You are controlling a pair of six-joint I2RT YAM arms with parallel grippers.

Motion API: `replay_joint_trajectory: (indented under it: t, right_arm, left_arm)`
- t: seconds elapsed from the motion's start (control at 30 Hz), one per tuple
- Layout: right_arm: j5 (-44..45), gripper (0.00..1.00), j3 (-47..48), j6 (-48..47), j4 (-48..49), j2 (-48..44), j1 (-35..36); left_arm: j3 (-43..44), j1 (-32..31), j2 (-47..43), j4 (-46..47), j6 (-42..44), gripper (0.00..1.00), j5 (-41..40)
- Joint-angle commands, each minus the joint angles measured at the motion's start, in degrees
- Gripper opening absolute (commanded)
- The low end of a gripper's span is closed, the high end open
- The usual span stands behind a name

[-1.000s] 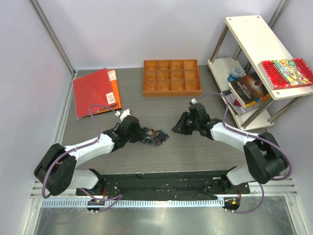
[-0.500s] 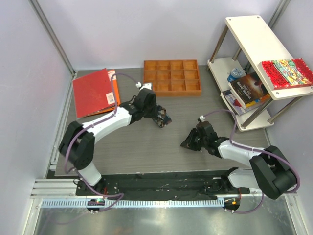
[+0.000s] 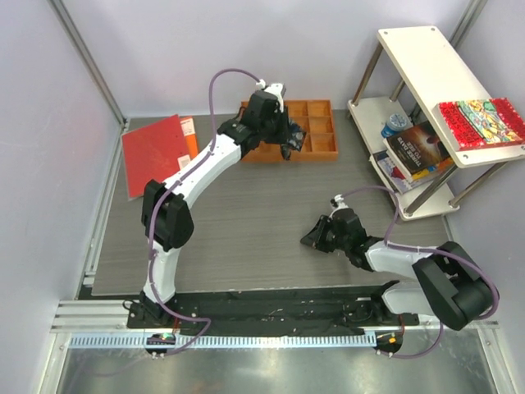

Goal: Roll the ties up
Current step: Pick up the tie at the center of the board, then place the tie in the storage box.

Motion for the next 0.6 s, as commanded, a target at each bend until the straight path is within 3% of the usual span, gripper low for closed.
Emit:
replay_joint_trajectory:
  t: [0.0,0.13,0.23,0.43,0.57]
  right_arm:
    - [-0.26,0.13,0.51,-3.83,-0.64,4.67,0.19]
    - [-0.62,0.13,0.34,-4.01,-0.29,4.59,0.28]
    - [-1.14,0.13,0.16,-4.18,0.24,4.86,0.19]
    - [-3.60,0.13,0.60,-4.97,1.64,7.40,0.28]
    - [-3.96,0.13,0.77,-5.06,2.26,7.85,0.28]
  left_arm:
    - [12.02,1.09,3.37,-2.94,2.32,0.00,5.82]
    - [21.87,2.41,7.51,-3.48,1.79,0.00,6.01]
    - [21.89,4.17,8.92,0.56,0.04,0.00,6.88]
    - [20.48,9.18,14.00,14.26,-5.77,0.00,12.59]
    - [24.60,12.51,22.26,23.67,-11.37,0.00,22.58]
